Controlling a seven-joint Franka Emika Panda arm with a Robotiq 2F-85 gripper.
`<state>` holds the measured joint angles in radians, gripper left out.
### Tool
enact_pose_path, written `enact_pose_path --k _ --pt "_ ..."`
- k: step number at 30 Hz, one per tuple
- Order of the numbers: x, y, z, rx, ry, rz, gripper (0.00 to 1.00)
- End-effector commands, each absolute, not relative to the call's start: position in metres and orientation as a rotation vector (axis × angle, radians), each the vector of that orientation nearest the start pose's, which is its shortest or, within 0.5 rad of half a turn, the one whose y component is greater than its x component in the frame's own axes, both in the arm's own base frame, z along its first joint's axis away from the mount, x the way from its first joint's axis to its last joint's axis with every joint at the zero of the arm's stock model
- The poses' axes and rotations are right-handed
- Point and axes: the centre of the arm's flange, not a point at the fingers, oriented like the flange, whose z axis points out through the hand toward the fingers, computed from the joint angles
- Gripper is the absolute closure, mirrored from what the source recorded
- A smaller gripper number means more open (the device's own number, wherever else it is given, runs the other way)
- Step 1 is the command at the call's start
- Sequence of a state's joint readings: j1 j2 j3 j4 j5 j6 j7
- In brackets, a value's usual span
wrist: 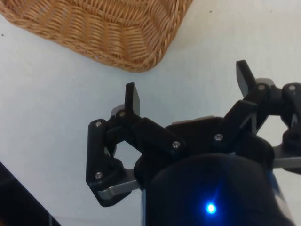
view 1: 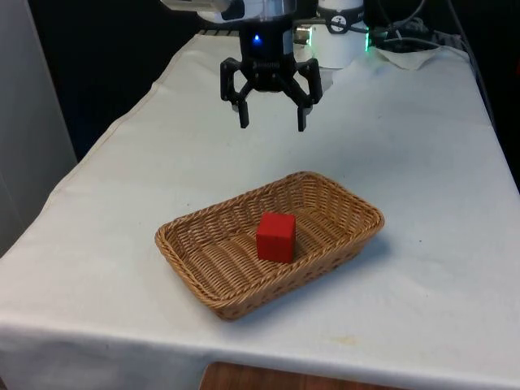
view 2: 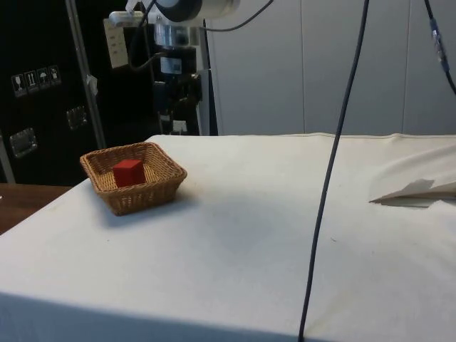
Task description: Pick up the cube and place it into the basket.
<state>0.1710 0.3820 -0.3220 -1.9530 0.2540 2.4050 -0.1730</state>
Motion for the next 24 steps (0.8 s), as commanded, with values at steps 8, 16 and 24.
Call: enact_pose_path --k 8,16,24 --pt "0.601 -0.079 0.301 -3.08 0.181 -0.198 0.0" --pt "0.586 -0.078 0.303 -3.075 0.159 -0.205 0.0" --pt "0.57 -0.077 0.311 -3.067 0.119 -0.2 0.0"
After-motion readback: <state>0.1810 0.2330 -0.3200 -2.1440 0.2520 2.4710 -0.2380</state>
